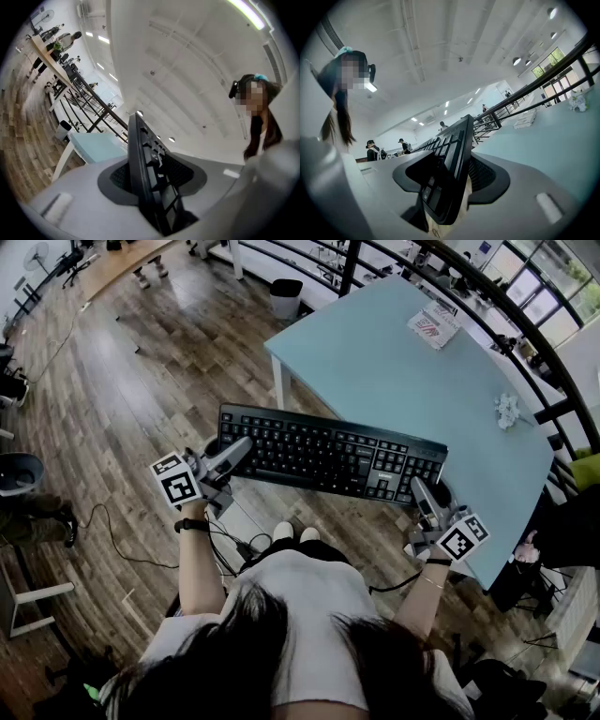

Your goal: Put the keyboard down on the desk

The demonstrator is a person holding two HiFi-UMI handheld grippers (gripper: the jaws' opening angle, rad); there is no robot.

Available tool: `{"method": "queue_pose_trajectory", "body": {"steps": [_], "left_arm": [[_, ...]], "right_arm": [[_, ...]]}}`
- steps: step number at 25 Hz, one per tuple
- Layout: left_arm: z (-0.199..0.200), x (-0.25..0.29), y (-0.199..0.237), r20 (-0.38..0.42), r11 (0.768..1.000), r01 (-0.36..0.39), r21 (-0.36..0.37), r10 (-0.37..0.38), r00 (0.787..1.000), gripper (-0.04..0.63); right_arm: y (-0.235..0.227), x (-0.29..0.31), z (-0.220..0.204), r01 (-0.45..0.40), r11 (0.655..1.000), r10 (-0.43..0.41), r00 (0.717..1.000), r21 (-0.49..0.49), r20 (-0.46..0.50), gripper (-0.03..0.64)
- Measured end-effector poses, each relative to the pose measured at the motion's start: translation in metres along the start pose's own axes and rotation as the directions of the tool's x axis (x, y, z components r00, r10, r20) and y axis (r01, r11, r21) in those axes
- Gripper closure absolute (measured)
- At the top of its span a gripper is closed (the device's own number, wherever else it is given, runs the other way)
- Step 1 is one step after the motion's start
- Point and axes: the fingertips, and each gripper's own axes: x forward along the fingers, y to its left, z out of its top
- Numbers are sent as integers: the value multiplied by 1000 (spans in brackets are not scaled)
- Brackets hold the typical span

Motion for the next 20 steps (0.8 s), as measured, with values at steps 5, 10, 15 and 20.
{"method": "queue_pose_trajectory", "body": {"steps": [5, 10, 15, 20], "left_arm": [[-1, 1, -1, -3, 1000, -7, -19, 7, 1000, 390], [-2, -1, -2, -5, 1000, -17, -22, 17, 1000, 390], [-9, -4, -5, 9, 999, -40, -28, 40, 999, 390], [-6, -5, -1, 30, 998, -61, -27, 62, 998, 390]], "right_arm": [[-4, 1, 1, 1, 1000, -1, 1000, 29, 7, 413], [-4, 1, 0, 3, 999, -4, 1000, 47, 14, 412], [-10, 2, -1, -1, 999, 0, 1000, 48, 10, 410], [-15, 15, 4, -30, 999, 29, 1000, 43, 4, 410]]}}
